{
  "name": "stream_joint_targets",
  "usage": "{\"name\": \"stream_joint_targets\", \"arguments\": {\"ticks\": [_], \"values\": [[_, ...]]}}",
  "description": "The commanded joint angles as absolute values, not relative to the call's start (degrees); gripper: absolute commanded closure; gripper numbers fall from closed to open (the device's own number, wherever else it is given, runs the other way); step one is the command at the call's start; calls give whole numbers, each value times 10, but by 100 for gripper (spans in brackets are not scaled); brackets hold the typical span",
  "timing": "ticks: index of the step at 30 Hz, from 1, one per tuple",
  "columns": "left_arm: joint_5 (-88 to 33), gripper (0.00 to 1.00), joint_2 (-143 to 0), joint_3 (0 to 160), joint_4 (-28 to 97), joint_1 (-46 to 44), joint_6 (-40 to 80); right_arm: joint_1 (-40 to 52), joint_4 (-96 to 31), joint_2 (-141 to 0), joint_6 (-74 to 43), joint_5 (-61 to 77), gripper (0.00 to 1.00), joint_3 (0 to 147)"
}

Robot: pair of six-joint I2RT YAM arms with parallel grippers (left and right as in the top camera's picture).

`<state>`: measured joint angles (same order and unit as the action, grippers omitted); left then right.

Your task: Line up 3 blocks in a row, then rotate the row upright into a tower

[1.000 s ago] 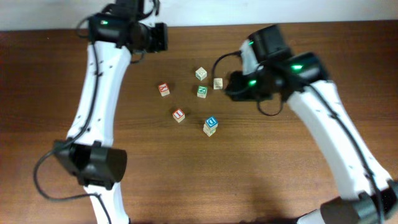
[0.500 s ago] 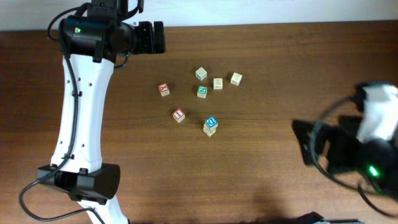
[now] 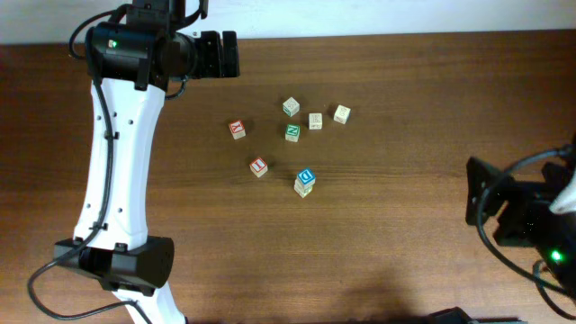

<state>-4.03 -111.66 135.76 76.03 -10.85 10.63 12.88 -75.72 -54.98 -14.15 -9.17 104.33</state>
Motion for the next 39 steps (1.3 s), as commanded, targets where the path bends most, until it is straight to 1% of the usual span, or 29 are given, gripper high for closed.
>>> {"name": "stream_joint_targets", "arguments": {"ticks": [1,2,7,11,14,16,19,25,28,39], "values": [[-34,1,-1117,1362,760,-107,102,91,-637,-471,-41,-76,1,893],[-34,1,-1117,1362,760,-107,102,81,-596,-447,-33,-68,1,848],[-34,1,-1117,1362,760,-107,102,18,-290,-259,-32,-4,1,499],[-34,1,-1117,1362,760,-107,102,-4,-134,-145,-32,13,1,286],[-34,1,-1117,1362,760,-107,102,-4,-55,-92,-32,13,1,178],[-34,1,-1117,1362,760,-107,102,-4,-33,-70,-32,8,1,124],[-34,1,-1117,1362,760,-107,102,-4,-29,-53,-32,-10,1,82],[-34,1,-1117,1362,760,-107,102,-4,-26,-28,-32,-21,1,33],[-34,1,-1117,1362,760,-107,102,-3,-46,-2,-33,-12,1,3],[-34,1,-1117,1362,760,-107,102,-4,-46,-2,-34,-5,1,3]]}}
